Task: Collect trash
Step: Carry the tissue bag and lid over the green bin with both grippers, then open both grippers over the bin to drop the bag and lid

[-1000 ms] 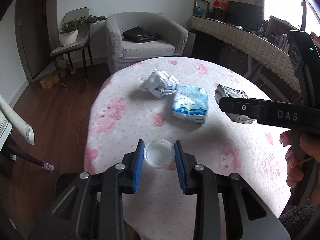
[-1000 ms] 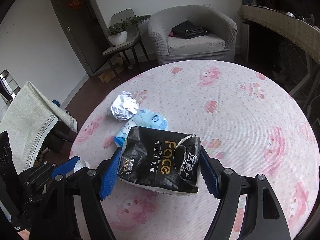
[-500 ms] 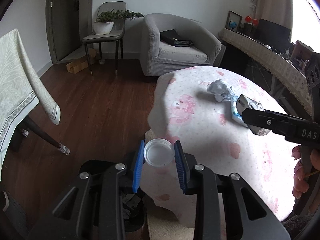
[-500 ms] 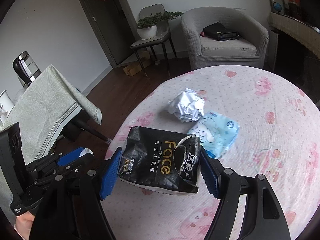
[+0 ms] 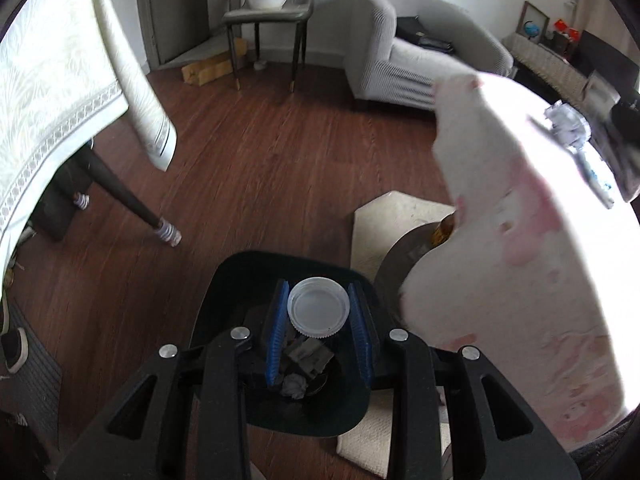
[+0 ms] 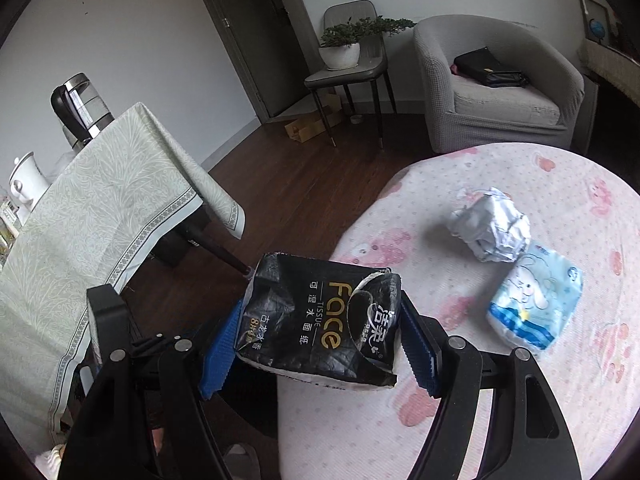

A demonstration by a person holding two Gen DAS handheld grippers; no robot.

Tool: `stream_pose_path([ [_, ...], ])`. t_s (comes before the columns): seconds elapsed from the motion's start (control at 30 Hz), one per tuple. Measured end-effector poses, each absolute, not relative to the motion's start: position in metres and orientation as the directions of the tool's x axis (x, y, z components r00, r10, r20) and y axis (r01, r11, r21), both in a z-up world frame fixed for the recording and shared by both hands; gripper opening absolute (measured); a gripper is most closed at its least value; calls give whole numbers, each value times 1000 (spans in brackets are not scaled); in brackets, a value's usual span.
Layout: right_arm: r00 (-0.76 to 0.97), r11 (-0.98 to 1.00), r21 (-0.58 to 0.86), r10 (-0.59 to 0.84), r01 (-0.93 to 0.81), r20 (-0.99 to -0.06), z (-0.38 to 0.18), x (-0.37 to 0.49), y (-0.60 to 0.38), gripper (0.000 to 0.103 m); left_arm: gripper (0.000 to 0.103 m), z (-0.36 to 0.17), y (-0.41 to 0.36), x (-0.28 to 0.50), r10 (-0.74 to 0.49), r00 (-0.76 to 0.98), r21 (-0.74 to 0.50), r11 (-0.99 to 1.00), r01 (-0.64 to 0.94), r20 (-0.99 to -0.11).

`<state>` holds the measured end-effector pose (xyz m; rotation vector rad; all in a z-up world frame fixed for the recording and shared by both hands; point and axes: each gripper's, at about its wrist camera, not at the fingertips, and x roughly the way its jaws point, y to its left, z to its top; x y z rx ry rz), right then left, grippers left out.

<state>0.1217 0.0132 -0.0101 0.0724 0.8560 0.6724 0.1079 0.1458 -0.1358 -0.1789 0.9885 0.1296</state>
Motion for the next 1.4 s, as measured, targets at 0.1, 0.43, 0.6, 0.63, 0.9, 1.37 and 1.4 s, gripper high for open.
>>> stream_pose_path([
  [0.1, 449, 781, 314, 583, -541, -677, -12, 120, 34, 74, 33, -153, 157, 107, 30, 495, -85, 974, -208, -868],
  [0.43, 400, 751, 297, 591, -590, -701, -26, 119, 94, 74, 33, -199, 173, 95, 0, 355, -79, 975, -209, -935],
  [0.6, 379, 746, 292, 585, -599, -717, -37, 119, 117, 74, 45, -199, 179, 86, -7, 353, -78, 979, -188, -936],
  [0.63, 375, 745, 291, 584, -600, -721, -39, 120, 121, 74, 49, -198, 180, 86, -4, 356, -76, 979, -188, -934],
  [0.9, 340, 738, 281, 567, -613, -750, -59, 122, 155, 74, 62, -183, 213, 72, 23, 402, -73, 972, -223, -916],
  [1.37, 252, 745, 261, 499, -615, -829, -117, 128, 204, 74, 68, -138, 252, 45, 50, 511, -89, 966, -243, -858],
  [1.4, 244, 746, 261, 493, -613, -835, -122, 129, 207, 74, 68, -133, 253, 43, 52, 522, -89, 967, -240, -851],
])
